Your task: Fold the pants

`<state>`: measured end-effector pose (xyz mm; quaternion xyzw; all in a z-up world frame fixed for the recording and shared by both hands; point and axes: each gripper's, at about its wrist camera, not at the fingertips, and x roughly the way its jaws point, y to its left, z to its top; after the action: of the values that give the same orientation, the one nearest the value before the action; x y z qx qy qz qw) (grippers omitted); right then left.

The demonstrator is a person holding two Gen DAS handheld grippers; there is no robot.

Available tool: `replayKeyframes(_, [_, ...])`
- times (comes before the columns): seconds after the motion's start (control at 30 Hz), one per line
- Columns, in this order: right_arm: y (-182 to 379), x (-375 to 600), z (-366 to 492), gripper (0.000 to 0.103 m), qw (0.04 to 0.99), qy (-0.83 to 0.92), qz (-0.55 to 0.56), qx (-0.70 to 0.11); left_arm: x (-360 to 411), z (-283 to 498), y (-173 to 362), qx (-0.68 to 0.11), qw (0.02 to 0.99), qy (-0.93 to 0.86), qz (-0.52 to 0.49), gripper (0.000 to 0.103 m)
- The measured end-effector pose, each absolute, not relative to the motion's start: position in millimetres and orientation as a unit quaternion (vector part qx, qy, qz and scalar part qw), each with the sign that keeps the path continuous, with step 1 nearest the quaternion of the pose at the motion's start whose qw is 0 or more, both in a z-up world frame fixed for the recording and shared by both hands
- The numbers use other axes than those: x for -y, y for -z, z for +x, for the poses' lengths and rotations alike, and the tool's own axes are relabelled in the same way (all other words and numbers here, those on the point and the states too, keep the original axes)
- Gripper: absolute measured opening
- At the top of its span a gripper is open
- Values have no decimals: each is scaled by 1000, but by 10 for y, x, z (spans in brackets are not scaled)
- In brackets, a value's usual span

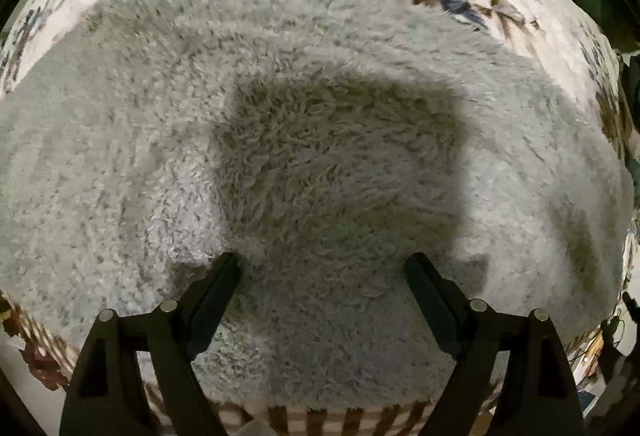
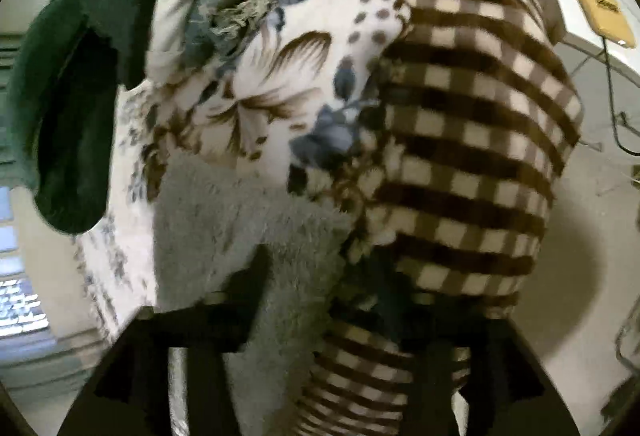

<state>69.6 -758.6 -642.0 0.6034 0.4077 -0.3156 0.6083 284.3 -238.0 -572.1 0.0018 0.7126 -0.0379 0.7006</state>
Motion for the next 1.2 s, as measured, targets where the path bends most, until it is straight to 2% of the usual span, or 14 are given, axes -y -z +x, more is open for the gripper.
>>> replayKeyframes(0.13, [6739, 7433, 732, 60, 620, 236, 630, -403, 2349, 2965, 5915, -714, 697, 54, -16, 103])
replayKeyframes(0.27, [7114, 7345, 875, 60, 632, 176, 675, -339, 2368, 3047, 6001, -717, 695, 56, -19, 103])
replayKeyframes(0.43, [7285, 7317, 1153, 61, 646, 138, 703, -262, 2448, 3005, 6060, -715, 697, 50, -8, 103])
replayKeyframes(0.5, [7279, 7302, 1199, 46, 646, 141, 709, -244, 2491, 2942, 6057, -720, 692, 46, -5, 103])
replayKeyframes(0.53, [7295, 7297, 1245, 22, 642, 147, 710, -249, 2501, 2947, 6043, -721, 692, 43, -7, 103])
replayKeyframes(0.6, [7244, 7285, 1318, 19, 646, 164, 698, -261, 2596, 3024, 6001, -716, 697, 38, -15, 103])
replayKeyframes(0.7, [6924, 7246, 1436, 17, 672, 177, 663, -278, 2580, 2997, 5807, -695, 717, 36, -30, 103])
replayKeyframes(0.9, [5890, 6828, 1767, 16, 755, 166, 556, -307, 2308, 2913, 5163, -636, 768, 31, -66, 103])
replayKeyframes(1.07, [5071, 5936, 2182, 16, 820, 129, 441, -342, 1601, 2758, 4752, -611, 784, 26, -105, 103])
replayKeyframes(1.2, [4864, 4822, 2534, 16, 853, 98, 313, -406, 877, 2625, 4626, -596, 795, -8, -117, 103])
